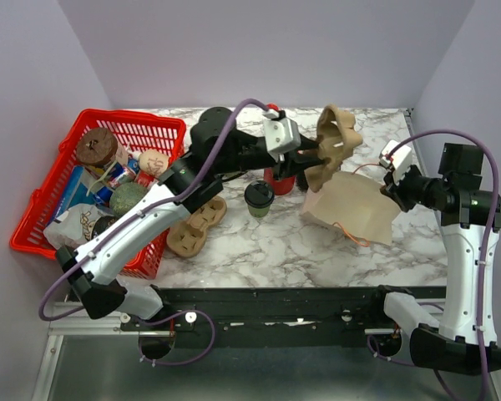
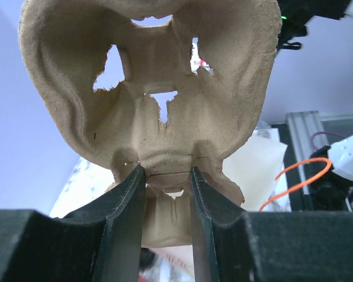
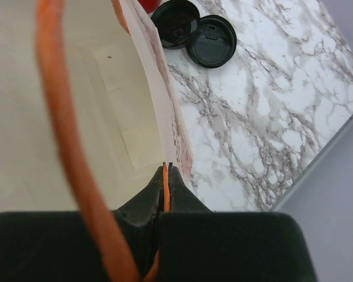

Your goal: Pack the takeout coffee

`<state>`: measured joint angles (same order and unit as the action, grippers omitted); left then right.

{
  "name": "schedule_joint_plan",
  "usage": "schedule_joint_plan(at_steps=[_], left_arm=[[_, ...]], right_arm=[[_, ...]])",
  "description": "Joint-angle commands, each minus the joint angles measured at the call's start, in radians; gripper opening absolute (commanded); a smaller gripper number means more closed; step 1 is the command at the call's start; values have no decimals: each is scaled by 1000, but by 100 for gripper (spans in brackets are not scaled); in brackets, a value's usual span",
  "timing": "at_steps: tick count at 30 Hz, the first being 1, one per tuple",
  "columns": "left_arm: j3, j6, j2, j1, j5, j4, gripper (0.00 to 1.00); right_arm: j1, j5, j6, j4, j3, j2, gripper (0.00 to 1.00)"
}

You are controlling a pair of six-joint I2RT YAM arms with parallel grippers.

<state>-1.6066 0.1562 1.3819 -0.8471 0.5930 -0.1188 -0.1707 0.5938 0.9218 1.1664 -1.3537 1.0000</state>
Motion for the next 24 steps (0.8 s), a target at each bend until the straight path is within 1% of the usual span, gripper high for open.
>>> schedule_joint_plan(at_steps=[1,9,13,18,24], left_arm=[[3,63,32,-61,86,105,0],[45,157,54,-147,129,93,0],[74,224,75,-170,129,99,0],[77,315,118,-173,123,93,0],[57,400,163,-173,125,45,0]], right_arm=[[8,73,-18,62,13,-8,0],[8,81,-55,58,10,-1,0],[8,100,-75,59,-1,11,0],[8,120,-77,78,-21,22,1],[8,129,-89,99,-38,31,0]])
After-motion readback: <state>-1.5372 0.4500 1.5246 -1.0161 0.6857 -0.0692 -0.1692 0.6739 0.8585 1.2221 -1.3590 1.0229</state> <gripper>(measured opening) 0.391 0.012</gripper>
